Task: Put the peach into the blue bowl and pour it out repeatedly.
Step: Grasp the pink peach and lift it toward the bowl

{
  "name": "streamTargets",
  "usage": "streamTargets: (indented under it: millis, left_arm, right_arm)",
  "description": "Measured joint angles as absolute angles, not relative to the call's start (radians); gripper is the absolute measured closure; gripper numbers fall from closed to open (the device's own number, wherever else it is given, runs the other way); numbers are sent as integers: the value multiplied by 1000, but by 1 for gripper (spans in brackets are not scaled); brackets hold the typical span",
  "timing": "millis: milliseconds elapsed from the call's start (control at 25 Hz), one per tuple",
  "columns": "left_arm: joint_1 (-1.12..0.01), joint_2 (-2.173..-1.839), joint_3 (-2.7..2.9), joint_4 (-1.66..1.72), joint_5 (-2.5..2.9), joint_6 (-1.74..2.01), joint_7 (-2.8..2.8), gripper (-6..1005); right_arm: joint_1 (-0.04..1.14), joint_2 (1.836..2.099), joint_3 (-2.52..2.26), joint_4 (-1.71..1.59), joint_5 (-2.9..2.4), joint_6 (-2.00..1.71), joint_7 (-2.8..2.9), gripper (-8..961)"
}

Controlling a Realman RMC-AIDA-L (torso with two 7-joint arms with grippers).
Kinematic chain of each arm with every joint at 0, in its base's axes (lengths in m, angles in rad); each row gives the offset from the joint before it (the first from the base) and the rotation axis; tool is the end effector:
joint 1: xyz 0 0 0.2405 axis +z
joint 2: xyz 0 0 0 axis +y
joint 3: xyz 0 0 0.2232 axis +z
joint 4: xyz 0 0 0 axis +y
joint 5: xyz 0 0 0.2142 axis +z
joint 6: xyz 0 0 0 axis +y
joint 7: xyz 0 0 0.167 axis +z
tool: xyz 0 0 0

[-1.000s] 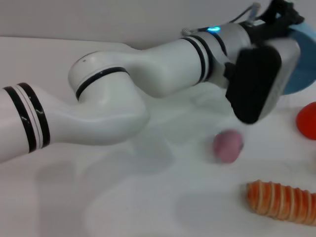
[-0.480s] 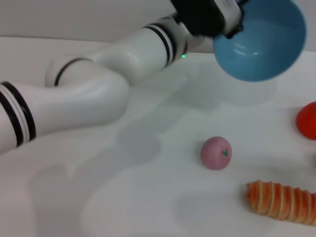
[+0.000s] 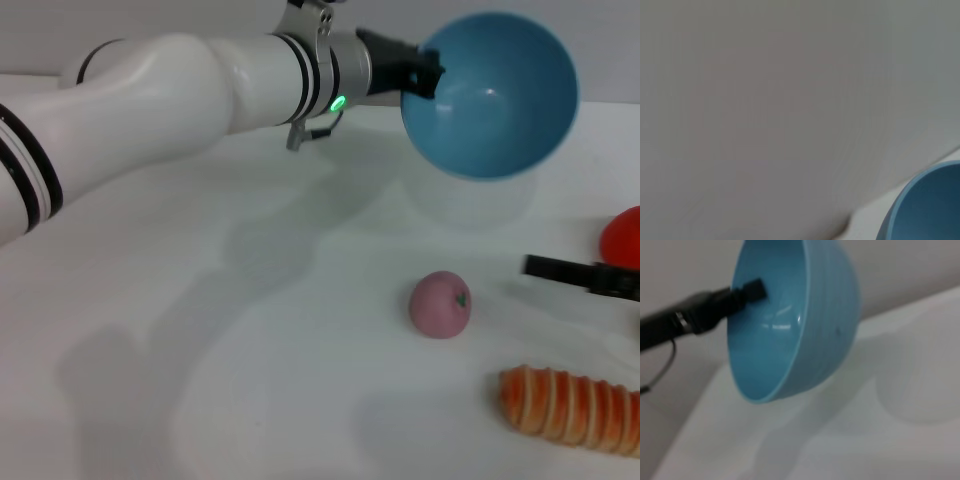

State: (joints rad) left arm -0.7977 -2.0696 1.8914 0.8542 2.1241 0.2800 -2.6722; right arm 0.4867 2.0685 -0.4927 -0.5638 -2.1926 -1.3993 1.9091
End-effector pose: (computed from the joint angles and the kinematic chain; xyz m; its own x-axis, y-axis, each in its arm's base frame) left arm -0.0863 0.4330 -0.0993 0.8182 0.3813 0.4302 0.5716 -0.6190 -0.5386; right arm 0.2980 0.3170 -0.0063 0.2971 -0.7999 -0.5214 -0.9339 -0.3572 0.0158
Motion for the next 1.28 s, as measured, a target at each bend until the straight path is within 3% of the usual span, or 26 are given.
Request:
streamTargets:
  millis: [640, 1280]
  left_arm:
    - [-773, -2072, 1991, 820, 1958, 216, -2731, 999]
    - [-759, -2075, 2088, 816, 1953, 120, -2736, 999]
  right_arm:
    - [666, 2078, -739, -332, -2179, -1114, 1843, 365]
    - [701, 2081, -806, -233, -2124, -1027, 1744, 418]
